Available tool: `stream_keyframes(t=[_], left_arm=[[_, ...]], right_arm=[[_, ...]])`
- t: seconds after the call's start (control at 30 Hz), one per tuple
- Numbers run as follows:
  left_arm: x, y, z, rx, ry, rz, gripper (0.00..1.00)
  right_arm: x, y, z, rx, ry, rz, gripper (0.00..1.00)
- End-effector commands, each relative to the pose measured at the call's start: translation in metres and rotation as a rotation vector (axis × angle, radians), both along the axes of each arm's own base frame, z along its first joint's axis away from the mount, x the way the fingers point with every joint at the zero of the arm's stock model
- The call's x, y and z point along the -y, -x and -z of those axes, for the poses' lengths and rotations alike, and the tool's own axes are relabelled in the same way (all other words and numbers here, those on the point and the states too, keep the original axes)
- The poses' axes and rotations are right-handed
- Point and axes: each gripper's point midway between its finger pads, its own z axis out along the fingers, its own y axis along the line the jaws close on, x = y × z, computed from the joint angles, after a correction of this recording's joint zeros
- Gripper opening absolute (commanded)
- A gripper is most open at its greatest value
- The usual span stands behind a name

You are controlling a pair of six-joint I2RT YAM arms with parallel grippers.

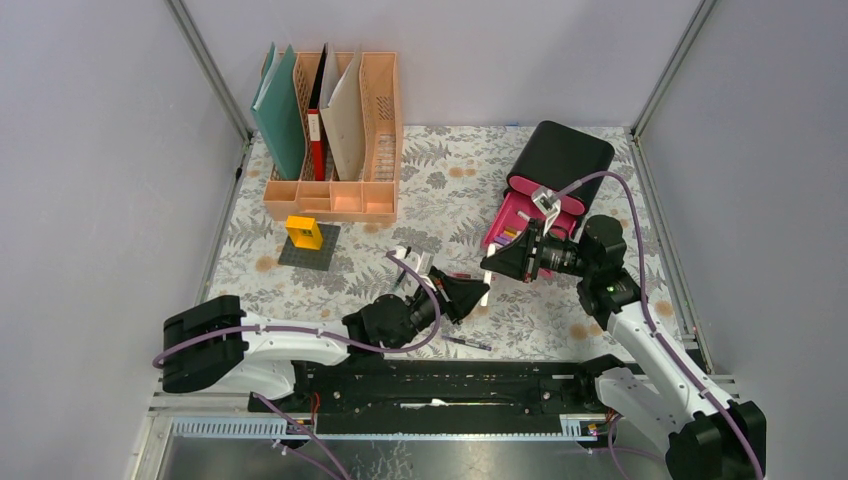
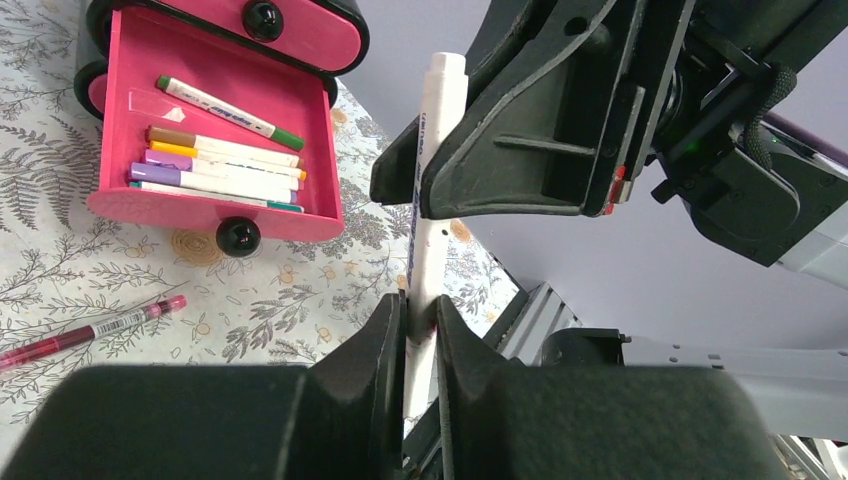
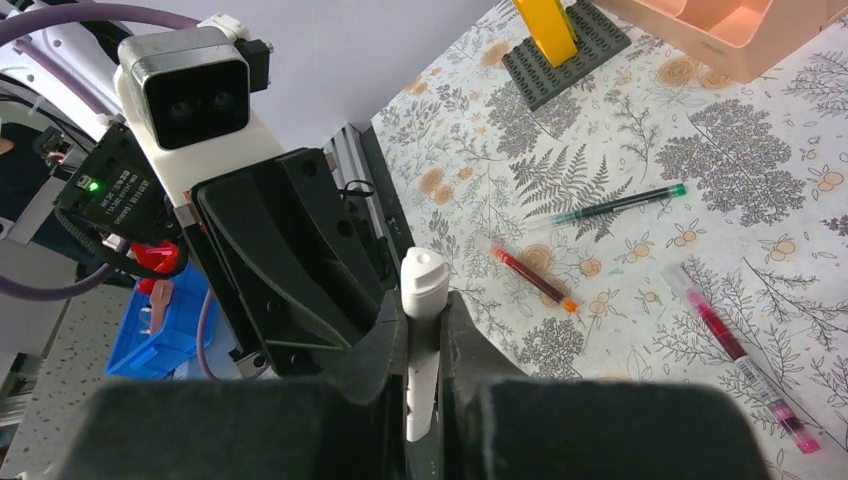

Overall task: Organize the desk
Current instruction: Place the stationery in the drawer.

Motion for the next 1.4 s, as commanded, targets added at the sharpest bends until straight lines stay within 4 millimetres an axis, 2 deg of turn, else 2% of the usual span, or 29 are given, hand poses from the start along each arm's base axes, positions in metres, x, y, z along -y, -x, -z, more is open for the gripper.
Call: stream_keyframes(t=[0.0,0.13,0.17,0.2,0.23,0.47,0.73,0.87,1.1,1.2,1.37], left_arm=[[0.002,-0.003,-0.031,0.033,0.074,-0.015,0.26],[-0.006,0.001,-0.027,0.049,0.027,-0.004,0.7],[-0.009,0.002,-0.025,0.059,0.008,0.0,0.85],[-0.011,0.003,-0.022,0.064,-0.013,-0.001,0.95],[-0.014,0.002,-0.018,0.068,-0.038,-0.008,0.98],[-0.046,-0.003,0.005,0.064,-0.156,-0.079,0.99],[-0.082,-0.005,0.015,0.056,-0.163,-0.152,0.99],[-0.09,-0.005,0.019,0.051,-0.15,-0.167,0.99],[-0.095,-0.005,0.023,0.042,-0.159,-0.175,0.99],[-0.098,-0.005,0.023,0.042,-0.156,-0.18,0.99],[-0.102,-0.005,0.023,0.043,-0.15,-0.184,0.99]], right_arm=[[0.001,0.001,-0.01,0.09,-0.003,-0.02,0.0],[0.004,-0.003,-0.008,0.162,0.045,-0.007,0.0],[0.005,-0.004,-0.006,0.192,0.067,-0.006,0.0],[0.007,-0.005,-0.004,0.227,0.09,-0.002,0.0],[0.009,-0.008,-0.003,0.269,0.119,0.009,0.0],[0.042,-0.048,0.012,0.464,0.396,0.192,0.0],[0.092,-0.115,0.02,0.687,0.819,0.338,0.0],[0.112,-0.144,0.027,0.71,0.978,0.388,0.0],[0.124,-0.177,0.054,0.667,1.109,0.406,0.05],[0.124,-0.185,0.065,0.647,1.139,0.392,0.14],[0.13,-0.196,0.082,0.598,1.197,0.398,0.55]])
